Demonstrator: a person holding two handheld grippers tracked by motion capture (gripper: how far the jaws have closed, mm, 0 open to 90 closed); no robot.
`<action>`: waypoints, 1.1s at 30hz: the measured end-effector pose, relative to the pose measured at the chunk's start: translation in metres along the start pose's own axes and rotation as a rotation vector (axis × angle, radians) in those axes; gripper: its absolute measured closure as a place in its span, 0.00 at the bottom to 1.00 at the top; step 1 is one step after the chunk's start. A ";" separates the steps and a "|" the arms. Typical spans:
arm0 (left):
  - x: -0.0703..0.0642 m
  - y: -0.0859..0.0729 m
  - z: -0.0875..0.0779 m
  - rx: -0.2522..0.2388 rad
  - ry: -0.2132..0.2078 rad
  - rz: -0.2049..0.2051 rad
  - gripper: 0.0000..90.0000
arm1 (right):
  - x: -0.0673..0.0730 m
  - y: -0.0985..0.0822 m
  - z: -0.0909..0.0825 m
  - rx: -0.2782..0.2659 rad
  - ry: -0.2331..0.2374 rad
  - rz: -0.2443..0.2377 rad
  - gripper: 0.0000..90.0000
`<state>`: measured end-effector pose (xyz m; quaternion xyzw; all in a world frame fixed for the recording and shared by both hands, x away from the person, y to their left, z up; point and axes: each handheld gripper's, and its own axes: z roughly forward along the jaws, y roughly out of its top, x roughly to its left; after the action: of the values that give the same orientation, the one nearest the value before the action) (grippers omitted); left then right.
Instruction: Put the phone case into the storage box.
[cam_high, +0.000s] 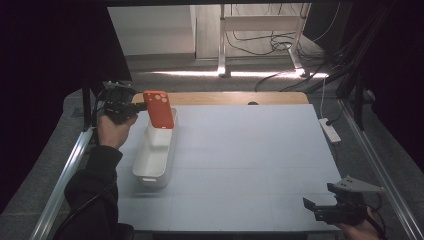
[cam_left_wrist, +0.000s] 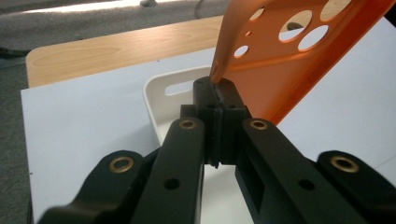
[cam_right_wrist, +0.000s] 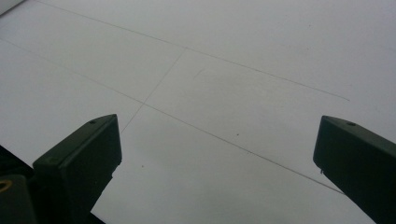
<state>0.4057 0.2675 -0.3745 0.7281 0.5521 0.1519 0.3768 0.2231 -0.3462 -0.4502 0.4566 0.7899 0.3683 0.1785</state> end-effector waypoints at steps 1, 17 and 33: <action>0.001 0.000 0.001 0.001 0.004 -0.002 0.99 | 0.000 0.000 0.000 0.000 0.000 -0.001 0.02; 0.014 0.000 0.022 0.019 0.035 -0.019 0.99 | 0.000 0.000 0.001 0.008 0.004 -0.008 0.03; 0.019 0.004 0.043 0.030 0.044 -0.025 0.99 | 0.001 0.000 0.002 0.018 0.008 -0.013 0.03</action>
<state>0.4425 0.2684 -0.4041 0.7231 0.5716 0.1547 0.3555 0.2241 -0.3448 -0.4510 0.4514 0.7969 0.3619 0.1738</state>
